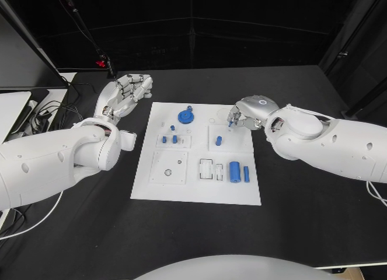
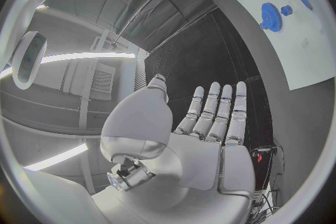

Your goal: Assemble the parts on the task board

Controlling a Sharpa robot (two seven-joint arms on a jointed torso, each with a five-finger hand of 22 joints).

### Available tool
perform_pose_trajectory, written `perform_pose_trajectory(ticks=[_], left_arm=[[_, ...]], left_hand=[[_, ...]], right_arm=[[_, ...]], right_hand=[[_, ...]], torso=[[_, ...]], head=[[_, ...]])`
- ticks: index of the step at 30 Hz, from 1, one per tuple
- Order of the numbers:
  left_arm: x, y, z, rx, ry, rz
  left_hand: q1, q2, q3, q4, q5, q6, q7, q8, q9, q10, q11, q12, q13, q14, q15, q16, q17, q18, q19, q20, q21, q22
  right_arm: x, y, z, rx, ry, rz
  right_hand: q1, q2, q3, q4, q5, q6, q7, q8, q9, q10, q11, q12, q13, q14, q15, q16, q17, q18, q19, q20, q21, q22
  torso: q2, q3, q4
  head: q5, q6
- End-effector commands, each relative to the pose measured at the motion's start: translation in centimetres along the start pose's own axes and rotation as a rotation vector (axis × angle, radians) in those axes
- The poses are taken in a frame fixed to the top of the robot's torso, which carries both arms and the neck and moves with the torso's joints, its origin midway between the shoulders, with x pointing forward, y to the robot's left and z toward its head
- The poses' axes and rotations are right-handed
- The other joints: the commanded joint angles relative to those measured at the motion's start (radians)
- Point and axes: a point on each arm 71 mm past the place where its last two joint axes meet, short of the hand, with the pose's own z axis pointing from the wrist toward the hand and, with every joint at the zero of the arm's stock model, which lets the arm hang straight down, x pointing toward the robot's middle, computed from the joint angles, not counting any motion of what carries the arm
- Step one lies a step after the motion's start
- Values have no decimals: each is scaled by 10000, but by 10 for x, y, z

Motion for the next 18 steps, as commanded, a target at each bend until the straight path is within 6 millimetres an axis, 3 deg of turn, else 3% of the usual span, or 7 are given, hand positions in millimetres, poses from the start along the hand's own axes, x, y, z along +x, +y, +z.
perform_pose_trajectory(ticks=[1, 10, 18], left_arm=[[0, -9, 0, 1156, 30, -56], [1, -8, 1, 1148, 33, -53], [1, -8, 1, 1139, 26, -44]], left_hand=[[98, 38, -64, -1, 65, -52, 1316, 44, -14, -28, -58, 43, -16, 49, -42, 63, -22, -31, 43, -5, 54, -14], [113, 49, -72, -1, 86, -54, 1316, 51, -19, -31, -59, 55, -18, 47, -43, 75, -38, -31, 45, -5, 55, -19], [113, 49, -72, -1, 86, -54, 1316, 51, -19, -31, -59, 55, -18, 47, -43, 75, -38, -31, 45, -5, 55, -19]], right_arm=[[-7, 2, -3, -232, -657, 147], [-13, 6, -12, -396, -853, 289], [-24, 18, -14, -735, -1162, 636]], right_hand=[[102, 33, 59, 18, 34, 85, 32, 13, 7, 94, 16, -71, -10, 447, 76, -36, 26, -151, 30, 15, 48, 1082], [118, 54, 94, 26, 34, 123, 38, 9, 8, 143, 28, -130, -9, 451, 108, -28, 51, -158, 41, 40, 68, 1098], [128, 57, 115, 30, 35, 141, 56, -1, 5, 184, 43, -175, -8, 454, 135, -22, 71, -160, 44, 60, 73, 1103]], torso=[[-5, -6, 8], [-8, -10, 9], [-5, -1, 28]], head=[[-8, -6], [-47, 13], [2, 17]])
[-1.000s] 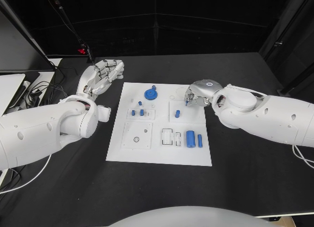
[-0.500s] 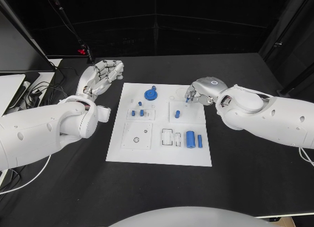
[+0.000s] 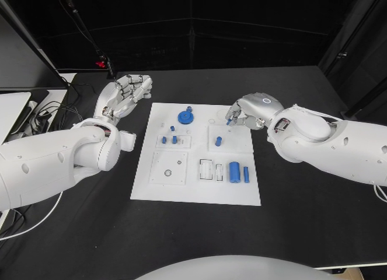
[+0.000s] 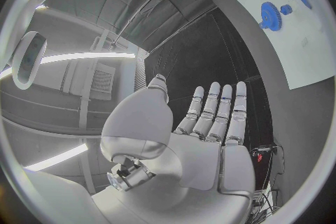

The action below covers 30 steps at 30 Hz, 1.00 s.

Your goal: Assemble the parts on the task board

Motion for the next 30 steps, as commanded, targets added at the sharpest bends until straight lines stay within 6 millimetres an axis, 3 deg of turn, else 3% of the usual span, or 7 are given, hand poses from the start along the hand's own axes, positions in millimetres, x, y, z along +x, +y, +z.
perform_pose_trajectory(ticks=[1, 6, 14, 21, 30], left_arm=[[0, -9, 0, 1145, 32, -55], [1, -9, 1, 1143, 28, -49], [2, -8, 1, 1138, 49, -63], [2, -8, 1, 1132, 54, -60], [4, -8, 2, 1121, 96, -92]], left_hand=[[61, -2, -73, -1, 55, -54, 1316, 39, -9, -31, -58, 45, -9, 47, -42, 36, -8, -31, 46, -5, 55, -9], [80, 8, -83, -1, 80, -57, 1316, 48, -14, -36, -59, 59, -11, 43, -43, 49, -28, -31, 48, -5, 56, -15], [80, 8, -83, -1, 80, -57, 1316, 48, -14, -36, -59, 59, -11, 43, -43, 49, -28, -31, 48, -5, 56, -15], [90, 15, -91, 0, 93, -58, 1316, 53, -18, -38, -59, 68, -12, 42, -43, 59, -40, -31, 51, -5, 57, -19], [98, 28, -97, 2, 107, -62, 1316, 57, -21, -39, -59, 77, -13, 40, -43, 67, -53, -31, 52, -5, 57, -23]], right_arm=[[-8, 9, 2, -296, -457, 285], [-13, 26, 6, -782, -667, 504], [-15, 59, 17, -1636, -781, 743], [-13, 90, 24, -2433, -505, 934], [-9, 113, 31, -3093, -119, 1165]], right_hand=[[76, 29, 76, -14, 40, 96, 19, 22, 14, 81, 11, -70, -9, 418, 102, -23, 11, -160, 45, 63, 35, 1104], [122, 47, 124, -26, 40, 106, 45, 1, 8, 114, 38, -137, -10, 423, 132, -12, 42, -164, 53, 90, 49, 1115], [192, 81, 212, -42, 42, 98, 93, -43, -5, 157, 79, -241, -11, 426, 172, -4, 62, -162, 52, 129, 45, 1115], [195, 86, 246, -29, 43, 83, 122, -77, -16, 161, 104, -315, -12, 421, 196, -11, 40, -161, 51, 153, 43, 1116], [247, 93, 324, -53, 46, 76, 149, -117, -26, 179, 124, -407, -12, 415, 217, -18, 24, -158, 49, 183, 42, 1119]], torso=[[2, 6, 11], [6, 4, 1], [9, 6, 25], [15, -4, 12], [26, 2, 27]], head=[[33, -1], [99, -1], [348, -67], [750, -200], [992, -413]])
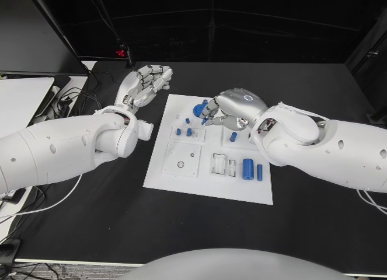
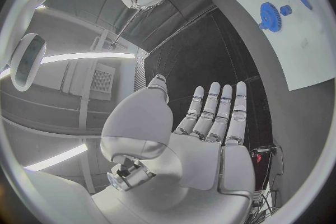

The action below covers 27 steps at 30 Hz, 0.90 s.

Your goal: Assemble the parts on the task board

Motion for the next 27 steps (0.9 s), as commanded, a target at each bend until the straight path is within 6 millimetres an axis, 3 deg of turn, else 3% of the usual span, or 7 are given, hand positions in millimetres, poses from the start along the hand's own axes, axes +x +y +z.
perform_pose_trajectory(ticks=[1, 7, 11, 27], left_arm=[[1, -9, 0, 1125, 67, -85], [0, -8, 0, 1114, 38, -57], [0, -8, 0, 1110, 37, -56], [2, -8, 0, 1097, 64, -78]], left_hand=[[98, 28, -46, 0, 63, -62, 1316, 58, -12, -39, -59, 38, -14, 40, -43, 68, -8, -30, 53, -5, 57, -13], [105, 37, -50, 0, 73, -65, 1316, 60, -15, -40, -59, 44, -15, 38, -43, 74, -17, -30, 53, -5, 57, -15], [105, 37, -50, 0, 73, -65, 1316, 60, -15, -40, -59, 44, -15, 38, -43, 74, -17, -30, 53, -5, 57, -15], [105, 37, -50, 0, 73, -65, 1316, 60, -15, -40, -59, 44, -15, 38, -43, 74, -17, -30, 53, -5, 57, -15]], right_arm=[[3, 5, 4, -327, 400, 101], [12, 13, 11, -475, 789, 217], [19, 18, 15, -532, 1104, 243], [46, 27, 18, -668, 2012, 55]], right_hand=[[48, 92, 71, -17, 44, 90, 91, -24, 17, 74, 19, -88, -12, 417, 75, -23, 0, -159, 15, 77, 43, 1120], [67, 81, 96, -29, 46, 88, 112, -39, 14, 73, 32, -126, -12, 415, 85, -25, -6, -161, 20, 88, 54, 1128], [83, 61, 120, -40, 46, 75, 127, -64, 7, 66, 46, -170, -13, 416, 98, -24, 1, -158, 16, 102, 47, 1125], [90, 27, 179, -46, 52, 26, 159, -135, -14, 43, 77, -265, -13, 404, 126, -44, -52, -148, 0, 136, 18, 1110]], torso=[[10, 4, 19], [-4, 8, -13], [-7, 4, -12], [-9, 1, -16]], head=[[97, -95], [286, -289], [343, -391], [346, -555]])
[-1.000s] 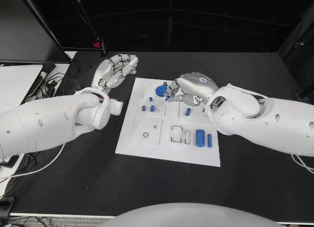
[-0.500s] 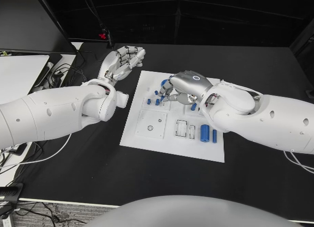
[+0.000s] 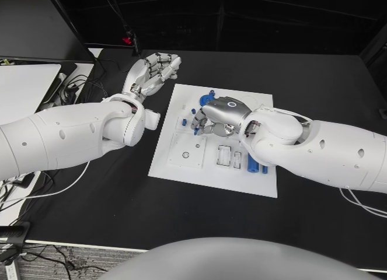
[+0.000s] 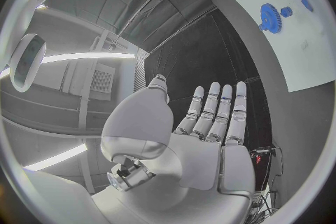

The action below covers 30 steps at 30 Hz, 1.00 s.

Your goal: Assemble the parts on the task board

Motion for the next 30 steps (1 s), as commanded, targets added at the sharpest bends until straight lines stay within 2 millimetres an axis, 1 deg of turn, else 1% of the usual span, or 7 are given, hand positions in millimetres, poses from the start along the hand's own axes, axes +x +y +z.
perform_pose_trajectory(ticks=[1, 4, 16, 21, 29, 30], left_arm=[[1, -9, 0, 1116, 53, -72], [1, -9, 0, 1115, 56, -75], [0, -9, 0, 1108, 36, -65], [-1, -9, -1, 1113, 27, -58], [-2, -9, -1, 1109, 10, -45], [-2, -8, -1, 1108, 13, -48]], left_hand=[[64, -4, -50, 1, 37, -65, 1316, 61, -17, -40, -59, 45, -16, 38, -43, 34, -10, -30, 53, -5, 57, -16], [64, -4, -50, 1, 37, -65, 1316, 61, -17, -40, -59, 45, -16, 38, -43, 34, -10, -30, 53, -5, 57, -16], [73, 5, -56, 1, 46, -68, 1316, 65, -20, -38, -60, 55, -16, 36, -43, 43, -21, -30, 54, -5, 56, -20], [85, 18, -66, 0, 59, -73, 1316, 70, -25, -36, -60, 69, -16, 34, -43, 55, -38, -31, 54, -5, 56, -25], [91, 23, -69, 0, 64, -73, 1315, 73, -27, -35, -61, 75, -16, 34, -43, 60, -44, -31, 54, -5, 56, -27], [91, 23, -69, 0, 64, -73, 1315, 73, -27, -35, -61, 75, -16, 34, -43, 60, -44, -31, 54, -5, 56, -27]], right_arm=[[5, 0, 1, -69, 368, -275], [9, -1, 1, -25, 446, -294], [20, -5, 0, 118, 647, -372], [24, -3, 2, 124, 785, -351], [26, -1, 5, 111, 777, -329], [27, -2, 5, 118, 805, -347]], right_hand=[[37, 2, 69, 9, 31, 77, 105, 30, -14, 7, 41, -64, -13, 404, 56, -64, -3, -149, 0, 68, 19, 1111], [38, 0, 76, 7, 30, 73, 109, 23, -16, 4, 44, -71, -13, 403, 59, -66, -9, -147, -4, 71, 12, 1107], [27, -9, 86, 13, 28, 57, 118, 3, -21, 1, 54, -84, -12, 402, 66, -69, -12, -147, -3, 79, 14, 1110], [22, -12, 88, 15, 27, 51, 120, -4, -23, -3, 57, -89, -13, 401, 68, -70, -15, -139, -17, 82, -13, 1092], [17, -6, 112, 20, 27, 33, 127, -28, -30, -26, 65, -107, -15, 405, 77, -62, 14, -136, -24, 92, -25, 1086], [17, -6, 112, 20, 27, 33, 127, -28, -30, -26, 65, -107, -15, 405, 77, -62, 14, -136, -24, 92, -25, 1086]], torso=[[-3, 0, 6], [-6, 0, 14], [-4, -5, 2], [5, 7, 11], [-1, -2, 1], [-4, -5, -5]], head=[[-17, -23], [-23, -32], [-24, -56], [-6, -93], [-9, -114], [-11, -133]])
